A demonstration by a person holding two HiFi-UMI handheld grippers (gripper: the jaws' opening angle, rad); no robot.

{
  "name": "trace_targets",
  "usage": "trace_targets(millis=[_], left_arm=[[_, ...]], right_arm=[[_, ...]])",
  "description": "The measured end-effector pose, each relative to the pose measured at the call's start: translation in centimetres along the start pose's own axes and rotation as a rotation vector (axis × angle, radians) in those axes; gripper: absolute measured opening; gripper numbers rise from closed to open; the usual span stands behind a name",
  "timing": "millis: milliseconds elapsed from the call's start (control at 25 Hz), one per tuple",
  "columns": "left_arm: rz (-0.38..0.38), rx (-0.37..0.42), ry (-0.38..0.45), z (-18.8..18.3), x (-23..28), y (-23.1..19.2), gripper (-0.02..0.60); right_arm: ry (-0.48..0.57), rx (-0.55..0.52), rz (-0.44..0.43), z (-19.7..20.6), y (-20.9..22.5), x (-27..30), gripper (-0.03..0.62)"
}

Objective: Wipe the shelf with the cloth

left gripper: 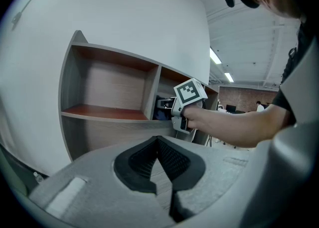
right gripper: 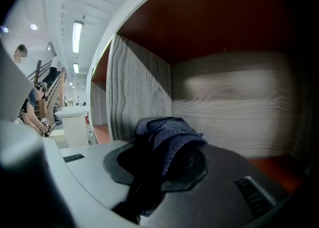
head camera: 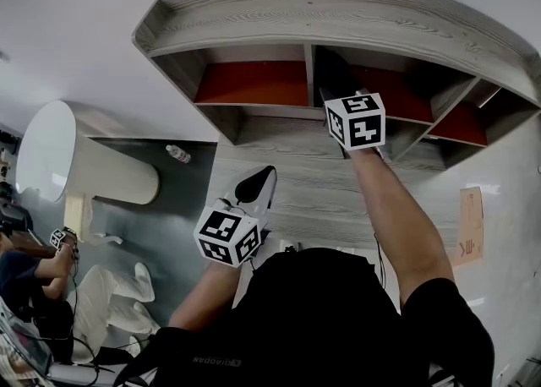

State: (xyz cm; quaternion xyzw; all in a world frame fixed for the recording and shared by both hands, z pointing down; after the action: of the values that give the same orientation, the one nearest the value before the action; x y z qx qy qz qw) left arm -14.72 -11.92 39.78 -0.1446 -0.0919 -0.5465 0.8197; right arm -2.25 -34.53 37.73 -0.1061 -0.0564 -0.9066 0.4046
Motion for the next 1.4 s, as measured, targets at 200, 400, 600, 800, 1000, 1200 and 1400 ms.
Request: trace_targets(millis=[200,400,600,800,1000,1200,1400], left_arm=[[0.005,-0.002,-0.002,0.1,0.1,0.2,0.008],[0.006,-0.002,0.002,0.1,0.0,0.1,0.008],[0.008,-0.005,0.005,0.1,0.0,0.2,0.008],[0.018,-0.005,0.006,0.2,0.3,0.3,0.008],[0.037,0.001,0.004,0.0,0.9,0.6,0.008],[0.064,0.009,0.004,-0.2,1.8,1.3,0.008],[0.094,0.019,0.0,-0.3,2.6,2.2,0.008]], right_arm=[[-0.008,-0.005,0.002,0.0,0.0,0.1,0.097],[-0.011,0.006,-0.01,0.0,0.1,0.0,0.097],[-0.013,-0.001,0.001,0.1,0.4,-0.3,0.097],[-0.017,-0.012,0.036,0.3,1.6,-1.0,0.097],[-0.014,0.013,0.081,0.5,3.7,-2.3,0.097],[-0.012,0.022,0.129,0.7,5.9,-3.7,0.097],[-0.014,0.029,0.17,1.1,7.7,-5.2,0.097]])
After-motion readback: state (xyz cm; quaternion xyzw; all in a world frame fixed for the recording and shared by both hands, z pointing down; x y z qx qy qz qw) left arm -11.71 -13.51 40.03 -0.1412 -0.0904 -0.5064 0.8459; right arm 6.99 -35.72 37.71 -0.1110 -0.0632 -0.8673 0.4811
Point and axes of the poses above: the fingertips, and each gripper's own axes: x forward along the fingers, y to its right, z out of its underside, the point moved 6 cm from there along -x, backward along the fingers
